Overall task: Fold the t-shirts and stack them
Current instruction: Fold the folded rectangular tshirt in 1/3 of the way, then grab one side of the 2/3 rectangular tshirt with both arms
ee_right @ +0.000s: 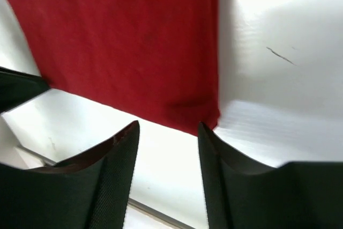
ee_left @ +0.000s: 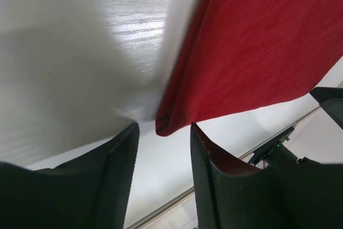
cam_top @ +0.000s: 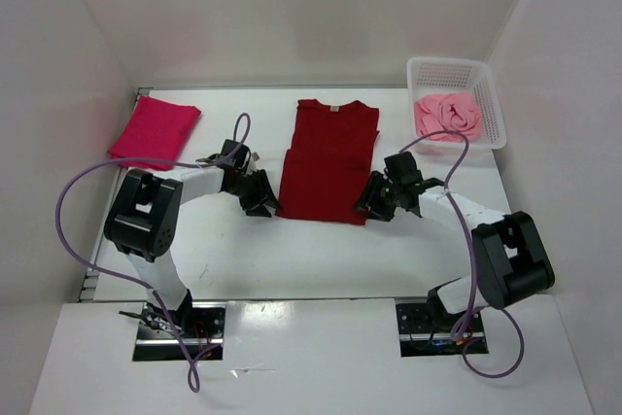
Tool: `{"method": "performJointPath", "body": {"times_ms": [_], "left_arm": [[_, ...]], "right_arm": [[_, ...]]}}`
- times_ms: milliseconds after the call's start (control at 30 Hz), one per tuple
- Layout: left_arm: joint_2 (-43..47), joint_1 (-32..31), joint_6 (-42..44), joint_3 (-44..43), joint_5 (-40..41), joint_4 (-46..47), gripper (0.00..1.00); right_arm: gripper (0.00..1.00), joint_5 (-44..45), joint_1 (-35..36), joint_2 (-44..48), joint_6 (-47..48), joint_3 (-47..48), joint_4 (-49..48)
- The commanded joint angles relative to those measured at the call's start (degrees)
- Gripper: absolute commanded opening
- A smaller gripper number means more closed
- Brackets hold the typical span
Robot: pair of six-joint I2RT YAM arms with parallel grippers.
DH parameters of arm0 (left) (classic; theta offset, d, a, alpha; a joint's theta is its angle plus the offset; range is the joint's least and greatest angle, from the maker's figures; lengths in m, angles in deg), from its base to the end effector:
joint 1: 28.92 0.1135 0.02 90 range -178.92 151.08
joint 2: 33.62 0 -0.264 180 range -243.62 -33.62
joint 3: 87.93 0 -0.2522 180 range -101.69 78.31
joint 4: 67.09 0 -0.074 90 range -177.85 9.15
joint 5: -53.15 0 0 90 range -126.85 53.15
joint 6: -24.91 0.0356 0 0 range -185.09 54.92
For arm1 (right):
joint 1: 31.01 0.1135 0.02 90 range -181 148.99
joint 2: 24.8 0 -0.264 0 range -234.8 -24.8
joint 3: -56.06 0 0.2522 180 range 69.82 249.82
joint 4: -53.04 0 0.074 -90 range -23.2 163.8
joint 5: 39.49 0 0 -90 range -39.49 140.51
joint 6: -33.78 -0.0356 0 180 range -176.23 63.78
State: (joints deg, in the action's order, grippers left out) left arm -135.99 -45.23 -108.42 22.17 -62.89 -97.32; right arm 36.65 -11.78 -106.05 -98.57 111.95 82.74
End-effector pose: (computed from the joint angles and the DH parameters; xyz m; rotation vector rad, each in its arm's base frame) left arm 0.3200 -0.1099 0.1418 -0.5038 2.7732 -0.9044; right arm 0.2520 0.0970 0.1774 0.4319 2.6176 0.7039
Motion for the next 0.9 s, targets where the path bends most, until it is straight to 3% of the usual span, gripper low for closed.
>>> {"method": "performJointPath", "body": {"times_ms": [0,200,467,633,733,867], "left_arm": [[-2.13,-0.12,2.46,-0.46,0.55,0.12,0.5],[-3.19,-0.12,2.46,0.68,1.08,1.26,0.42],[-4.24,-0.12,1.93,1.21,1.08,2.84,0.27],[-4.77,-0.12,0.88,-0.02,1.08,3.9,0.08],[-4.52,-0.12,0.88,-0.02,1.08,3.9,0.02],[-0.21,-0.12,0.88,2.25,2.66,1.28,0.0]], "right_arm": [[0.54,1.28,0.02,0.39,-2.12,-1.78,-0.48],[0.56,1.84,0.02,1.8,-3.27,-5.21,-1.88],[0.36,-0.28,0.02,-3.47,-3.79,-6.01,-4.87],[0.13,1.65,0.02,-4.09,-3.79,-4.87,-6.8],[0.01,1.65,0.02,-4.09,-3.79,-4.34,-6.02],[0.0,1.65,1.34,1.52,-5.02,-6.0,-3.03]]}}
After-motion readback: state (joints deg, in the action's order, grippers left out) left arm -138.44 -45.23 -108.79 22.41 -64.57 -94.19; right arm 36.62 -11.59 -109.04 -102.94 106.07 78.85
